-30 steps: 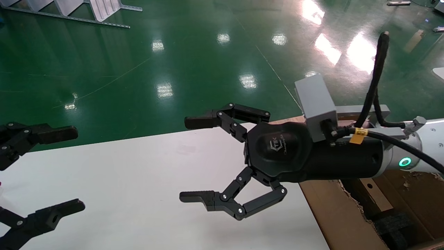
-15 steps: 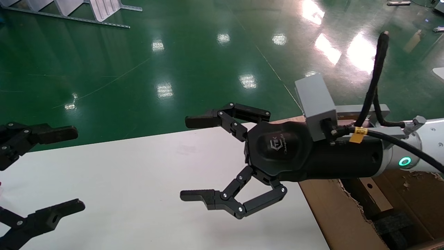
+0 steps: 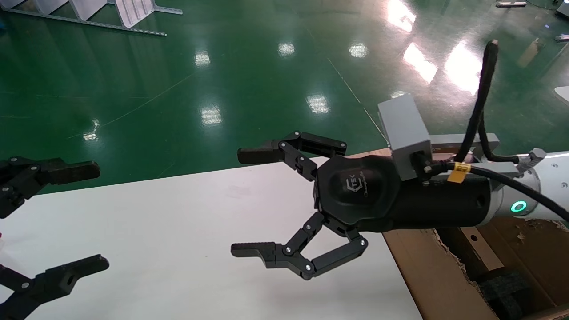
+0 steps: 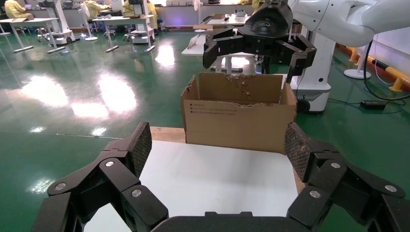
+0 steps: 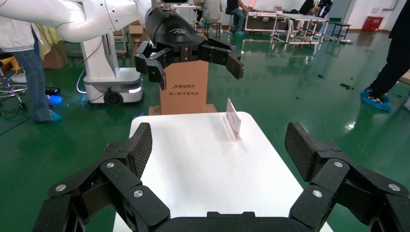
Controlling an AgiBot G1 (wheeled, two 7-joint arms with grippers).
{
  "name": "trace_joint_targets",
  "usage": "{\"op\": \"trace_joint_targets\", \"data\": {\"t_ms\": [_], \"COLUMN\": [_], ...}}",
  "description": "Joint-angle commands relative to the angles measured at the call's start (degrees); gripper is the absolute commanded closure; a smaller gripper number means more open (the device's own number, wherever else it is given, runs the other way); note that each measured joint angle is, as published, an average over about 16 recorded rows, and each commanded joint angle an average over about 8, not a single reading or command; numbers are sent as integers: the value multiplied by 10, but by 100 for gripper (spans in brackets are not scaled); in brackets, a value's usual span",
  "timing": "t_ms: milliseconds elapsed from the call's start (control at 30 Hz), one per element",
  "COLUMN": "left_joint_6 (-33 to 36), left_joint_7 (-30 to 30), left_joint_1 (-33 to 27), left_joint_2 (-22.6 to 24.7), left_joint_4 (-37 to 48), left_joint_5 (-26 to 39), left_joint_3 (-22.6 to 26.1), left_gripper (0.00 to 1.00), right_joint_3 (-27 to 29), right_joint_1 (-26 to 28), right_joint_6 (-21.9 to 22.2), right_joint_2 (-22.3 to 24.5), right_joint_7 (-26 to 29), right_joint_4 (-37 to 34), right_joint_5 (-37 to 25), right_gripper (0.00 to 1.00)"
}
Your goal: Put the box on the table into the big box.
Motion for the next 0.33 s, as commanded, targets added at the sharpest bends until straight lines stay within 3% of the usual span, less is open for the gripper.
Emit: {"op": "trace_joint_targets", "data": {"t_ms": [33, 333], "left_joint_6": [0, 0], "left_joint_7": [0, 0], "left_joint_1": [0, 0], "left_joint_2": [0, 0], "left_joint_4": [0, 0], "left_joint_5": [0, 0], "left_joint_3": [0, 0], "left_gripper": [0, 0], "right_joint_3": [0, 0], "right_joint_1": [0, 0], "right_joint_6": [0, 0], "right_joint_2": [0, 0], "right_joint_7": [0, 0], "right_joint_4": [0, 0], "right_joint_5": [0, 0], "right_gripper": [0, 0]}}
